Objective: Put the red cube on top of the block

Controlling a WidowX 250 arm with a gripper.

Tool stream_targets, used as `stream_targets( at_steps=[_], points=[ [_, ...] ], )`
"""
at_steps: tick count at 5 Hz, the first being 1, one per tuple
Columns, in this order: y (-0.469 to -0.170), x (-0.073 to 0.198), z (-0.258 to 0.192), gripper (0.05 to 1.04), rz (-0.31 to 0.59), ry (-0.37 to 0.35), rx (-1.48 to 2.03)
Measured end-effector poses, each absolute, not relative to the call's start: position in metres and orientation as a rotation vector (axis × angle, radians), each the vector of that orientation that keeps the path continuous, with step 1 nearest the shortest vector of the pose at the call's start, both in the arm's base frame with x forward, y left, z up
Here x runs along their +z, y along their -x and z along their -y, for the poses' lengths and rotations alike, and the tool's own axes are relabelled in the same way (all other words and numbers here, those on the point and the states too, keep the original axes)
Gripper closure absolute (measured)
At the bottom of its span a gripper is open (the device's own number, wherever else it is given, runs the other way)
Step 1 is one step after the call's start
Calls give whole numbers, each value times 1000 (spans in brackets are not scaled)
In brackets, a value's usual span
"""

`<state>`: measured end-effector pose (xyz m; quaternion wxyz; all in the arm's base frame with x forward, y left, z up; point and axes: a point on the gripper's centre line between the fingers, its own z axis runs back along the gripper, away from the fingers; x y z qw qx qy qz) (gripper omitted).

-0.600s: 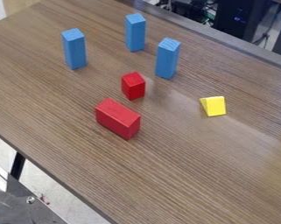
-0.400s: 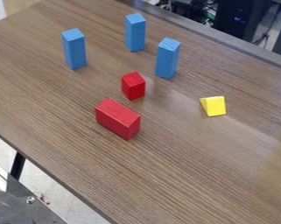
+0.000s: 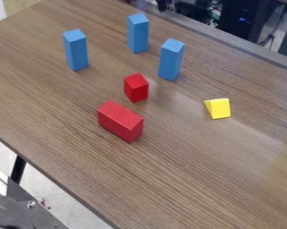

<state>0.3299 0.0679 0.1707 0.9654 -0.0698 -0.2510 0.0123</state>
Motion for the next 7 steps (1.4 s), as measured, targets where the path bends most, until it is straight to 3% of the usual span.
stream_targets(
  at_steps=[1,3,6,7],
  points=[
    [-321,169,-70,83,460,107,-82],
    [-320,123,-57,83,174,2,-373],
    [-317,75,-39,83,63,-59,-483],
    [-304,61,-36,83,33,-42,-483]
  ],
)
